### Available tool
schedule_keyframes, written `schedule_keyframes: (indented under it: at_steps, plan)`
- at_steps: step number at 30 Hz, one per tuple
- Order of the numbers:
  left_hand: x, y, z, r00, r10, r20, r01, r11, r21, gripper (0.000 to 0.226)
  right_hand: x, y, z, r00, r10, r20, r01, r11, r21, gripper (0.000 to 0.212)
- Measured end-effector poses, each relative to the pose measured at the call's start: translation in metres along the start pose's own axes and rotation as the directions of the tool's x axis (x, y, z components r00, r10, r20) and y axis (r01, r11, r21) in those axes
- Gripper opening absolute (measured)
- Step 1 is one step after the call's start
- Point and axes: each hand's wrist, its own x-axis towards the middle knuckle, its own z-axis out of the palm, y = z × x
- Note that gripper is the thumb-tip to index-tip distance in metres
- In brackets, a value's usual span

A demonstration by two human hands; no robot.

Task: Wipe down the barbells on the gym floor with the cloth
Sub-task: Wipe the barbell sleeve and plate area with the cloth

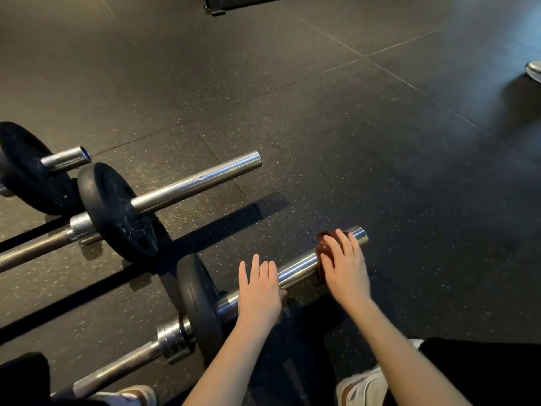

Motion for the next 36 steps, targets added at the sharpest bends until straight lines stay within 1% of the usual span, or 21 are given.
schedule_keyframes:
  at_steps: [2,3,5,7,8,9,11,13,14,16,18,19,21,23,25,27,29,30,32,34,36]
  plan:
    - [0.000,-0.002,-0.001,1.000,0.002,0.010,-0.002,1.000,-0.002,0.066,0.024,0.015,-0.013,0.993,-0.094,0.068,0.099,0.992,-0.077,0.046]
    - [0.000,-0.003,-0.001,1.000,0.003,0.013,-0.003,1.000,0.000,0.066,0.038,0.020,-0.020,0.990,-0.105,0.096,0.115,0.987,-0.108,0.046]
    - [-0.001,-0.006,-0.001,1.000,0.013,0.018,-0.013,1.000,0.014,0.066,0.050,0.020,-0.025,0.995,-0.027,0.100,0.038,0.993,-0.115,0.047]
    - [-0.003,-0.007,-0.003,1.000,0.025,0.018,-0.025,0.999,0.032,0.065,0.033,0.002,-0.012,0.995,0.087,0.038,-0.085,0.995,-0.054,0.049]
    - [-0.004,-0.006,-0.004,0.999,0.028,0.016,-0.029,0.999,0.040,0.065,0.017,-0.008,-0.002,0.996,0.094,0.000,-0.094,0.995,-0.016,0.048]
    - [-0.005,-0.006,-0.005,1.000,0.029,0.012,-0.029,0.998,0.047,0.065,0.000,-0.018,0.005,0.998,0.058,-0.017,-0.058,0.998,-0.010,0.048]
    - [-0.005,-0.006,-0.006,1.000,0.027,0.003,-0.027,0.998,0.048,0.063,-0.013,-0.022,0.005,0.997,-0.075,0.017,0.076,0.996,-0.039,0.047]
    - [-0.006,-0.008,-0.007,0.999,0.032,-0.004,-0.032,0.999,0.040,0.061,0.007,-0.010,-0.009,0.982,-0.169,0.087,0.175,0.982,-0.073,0.047]
    - [-0.007,-0.011,-0.008,0.999,0.035,-0.006,-0.035,0.999,0.038,0.059,0.018,-0.004,-0.015,0.977,-0.176,0.119,0.187,0.978,-0.091,0.046]
    - [-0.011,-0.015,-0.008,0.999,0.043,-0.001,-0.043,0.998,0.040,0.059,0.026,0.001,-0.020,0.989,-0.093,0.115,0.103,0.991,-0.087,0.046]
    - [-0.013,-0.017,-0.010,0.999,0.047,0.001,-0.047,0.998,0.043,0.058,0.004,-0.015,-0.006,0.999,0.019,0.028,-0.018,0.999,-0.031,0.048]
    - [-0.014,-0.017,-0.011,0.999,0.041,-0.004,-0.041,0.998,0.045,0.058,-0.013,-0.026,0.004,1.000,0.026,-0.014,-0.026,1.000,-0.001,0.050]
    - [-0.014,-0.016,-0.015,1.000,0.029,-0.010,-0.028,0.998,0.057,0.059,-0.036,-0.040,0.012,0.998,-0.058,-0.002,0.058,0.998,-0.014,0.052]
    - [-0.015,-0.018,-0.017,0.999,0.038,0.001,-0.038,0.996,0.076,0.059,-0.024,-0.034,0.005,0.983,-0.174,0.054,0.177,0.983,-0.050,0.051]
    - [-0.021,-0.022,-0.021,0.998,0.056,0.001,-0.056,0.993,0.101,0.055,0.000,-0.020,-0.009,0.970,-0.201,0.134,0.215,0.972,-0.096,0.050]
    - [-0.029,-0.025,-0.026,0.996,0.086,-0.033,-0.082,0.991,0.102,0.044,0.007,-0.015,-0.012,0.983,-0.127,0.133,0.141,0.985,-0.096,0.049]
    - [-0.037,-0.024,-0.032,0.987,0.123,-0.105,-0.114,0.989,0.091,0.033,-0.013,-0.030,-0.001,0.997,-0.041,0.060,0.044,0.998,-0.048,0.050]
    - [-0.041,-0.024,-0.035,0.980,0.134,-0.144,-0.122,0.988,0.093,0.031,-0.026,-0.041,0.008,0.999,-0.038,0.026,0.039,0.999,-0.022,0.050]
    - [-0.047,-0.026,-0.040,0.971,0.136,-0.198,-0.115,0.987,0.114,0.030,-0.044,-0.058,0.018,0.992,-0.118,0.049,0.120,0.992,-0.038,0.051]
    - [-0.056,-0.030,-0.043,0.965,0.136,-0.225,-0.105,0.984,0.146,0.034,-0.033,-0.057,0.014,0.968,-0.225,0.108,0.232,0.971,-0.061,0.050]
    - [-0.068,-0.038,-0.045,0.954,0.137,-0.269,-0.095,0.982,0.163,0.038,-0.015,-0.050,0.002,0.951,-0.263,0.162,0.278,0.958,-0.074,0.049]
